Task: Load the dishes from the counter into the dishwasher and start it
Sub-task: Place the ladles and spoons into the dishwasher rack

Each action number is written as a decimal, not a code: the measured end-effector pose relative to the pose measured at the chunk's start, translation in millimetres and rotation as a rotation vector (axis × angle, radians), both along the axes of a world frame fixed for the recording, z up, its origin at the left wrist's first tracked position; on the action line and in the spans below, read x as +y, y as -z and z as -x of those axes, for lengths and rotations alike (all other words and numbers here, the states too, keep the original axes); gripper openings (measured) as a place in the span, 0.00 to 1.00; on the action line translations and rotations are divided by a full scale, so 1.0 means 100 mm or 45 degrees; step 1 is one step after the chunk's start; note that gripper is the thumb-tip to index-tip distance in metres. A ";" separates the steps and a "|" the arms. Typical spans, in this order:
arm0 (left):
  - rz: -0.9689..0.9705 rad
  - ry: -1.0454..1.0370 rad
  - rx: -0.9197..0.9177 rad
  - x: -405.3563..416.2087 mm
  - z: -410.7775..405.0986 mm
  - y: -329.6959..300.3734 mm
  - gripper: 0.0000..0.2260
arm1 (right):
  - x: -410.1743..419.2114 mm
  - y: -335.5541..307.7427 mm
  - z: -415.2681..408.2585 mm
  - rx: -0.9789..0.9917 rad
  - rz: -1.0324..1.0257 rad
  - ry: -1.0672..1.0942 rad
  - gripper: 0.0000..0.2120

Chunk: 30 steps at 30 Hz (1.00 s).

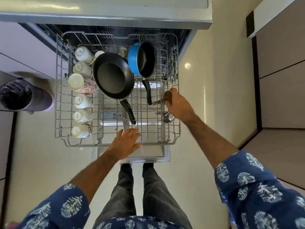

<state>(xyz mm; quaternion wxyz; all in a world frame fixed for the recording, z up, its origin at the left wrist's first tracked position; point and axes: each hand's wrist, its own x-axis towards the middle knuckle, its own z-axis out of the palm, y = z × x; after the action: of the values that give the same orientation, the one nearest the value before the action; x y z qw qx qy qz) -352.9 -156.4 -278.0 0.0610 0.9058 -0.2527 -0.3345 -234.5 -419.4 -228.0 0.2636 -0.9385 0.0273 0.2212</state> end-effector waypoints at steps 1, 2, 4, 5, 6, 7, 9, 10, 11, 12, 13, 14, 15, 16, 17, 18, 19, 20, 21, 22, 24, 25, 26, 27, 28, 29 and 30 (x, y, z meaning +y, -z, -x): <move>-0.015 -0.027 -0.051 0.01 0.02 -0.02 0.27 | -0.01 -0.04 0.03 -0.032 0.050 -0.031 0.22; -0.032 -0.058 -0.101 0.02 0.03 -0.06 0.28 | 0.00 -0.10 0.08 -0.094 0.144 -0.083 0.25; -0.065 -0.114 -0.192 0.08 0.08 -0.18 0.30 | 0.07 -0.24 0.25 -0.253 0.311 -0.196 0.30; -0.081 -0.134 -0.235 0.12 0.10 -0.26 0.31 | 0.15 -0.35 0.35 -0.308 0.336 -0.265 0.33; -0.093 -0.156 -0.273 0.17 0.13 -0.34 0.31 | 0.26 -0.43 0.45 -0.314 0.326 -0.343 0.36; -0.103 -0.185 -0.310 0.24 0.16 -0.46 0.31 | 0.41 -0.53 0.54 -0.293 0.293 -0.428 0.39; -0.130 -0.240 -0.391 0.43 0.24 -0.71 0.32 | 0.76 -0.66 0.72 -0.269 0.263 -0.607 0.41; -0.145 -0.263 -0.424 0.55 0.28 -0.84 0.31 | 0.96 -0.73 0.78 -0.294 0.267 -0.687 0.42; -0.149 -0.290 -0.452 0.67 0.32 -0.94 0.30 | 1.14 -0.78 0.82 -0.314 0.263 -0.747 0.41; -0.155 -0.327 -0.471 0.84 0.38 -1.06 0.29 | 1.35 -0.86 0.86 -0.341 0.240 -0.798 0.40; -0.160 -0.367 -0.483 1.02 0.44 -1.18 0.29 | 1.55 -0.93 0.89 -0.372 0.216 -0.839 0.40; -0.167 -0.417 -0.491 1.22 0.50 -1.29 0.29 | 1.77 -1.01 0.89 -0.410 0.201 -0.873 0.39; -0.169 -0.464 -0.512 1.44 0.56 -1.40 0.30 | 1.99 -1.09 0.89 -0.452 0.188 -0.903 0.39; -0.171 -0.500 -0.543 1.64 0.62 -1.46 0.30 | 2.18 -1.15 0.88 -0.483 0.185 -0.928 0.39; -0.185 -0.542 -0.582 1.89 0.72 -1.55 0.29 | 2.43 -1.23 0.88 -0.518 0.182 -0.958 0.39; -0.201 -0.587 -0.610 2.13 0.82 -1.63 0.29 | 2.66 -1.30 0.90 -0.550 0.181 -0.985 0.39; -0.203 -0.642 -0.624 2.39 0.93 -1.70 0.30 | 2.91 -1.37 0.93 -0.575 0.188 -1.012 0.39; -0.196 -0.695 -0.642 2.64 1.03 -1.77 0.30 | 3.14 -1.45 0.97 -0.590 0.193 -1.039 0.38; -0.200 -0.735 -0.649 2.86 1.11 -1.83 0.31 | 3.34 -1.53 1.01 -0.604 0.208 -1.053 0.38; -0.215 -0.774 -0.661 3.13 1.22 -1.92 0.31 | 3.59 -1.62 1.06 -0.630 0.220 -1.072 0.38; -0.239 -0.843 -0.692 3.61 1.43 -2.10 0.32 | 4.04 -1.79 1.19 -0.651 0.237 -1.090 0.37; -0.244 -0.874 -0.719 3.84 1.51 -2.21 0.32 | 4.27 -1.88 1.23 -0.663 0.228 -1.089 0.37; -0.252 -0.882 -0.747 3.99 1.56 -2.29 0.31 | 4.41 -1.94 1.24 -0.669 0.216 -1.072 0.37; -0.258 -0.888 -0.784 4.20 1.60 -2.39 0.29 | 4.60 -2.03 1.26 -0.688 0.203 -1.067 0.36; -0.254 -0.901 -0.825 4.42 1.65 -2.48 0.28 | 4.79 -2.13 1.29 -0.717 0.192 -1.075 0.36; -0.247 -0.921 -0.862 4.62 1.65 -2.59 0.26 | 4.97 -2.23 1.29 -0.741 0.186 -1.079 0.36; -0.240 -0.939 -0.912 4.80 1.63 -2.70 0.26 | 5.13 -2.34 1.28 -0.751 0.167 -1.081 0.36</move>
<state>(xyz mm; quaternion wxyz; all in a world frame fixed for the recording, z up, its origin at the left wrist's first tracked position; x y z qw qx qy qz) -515.7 323.9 -7.8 0.0028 0.9938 0.1093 0.0188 -362.1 93.9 5.7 0.0878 -0.9039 -0.4174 0.0326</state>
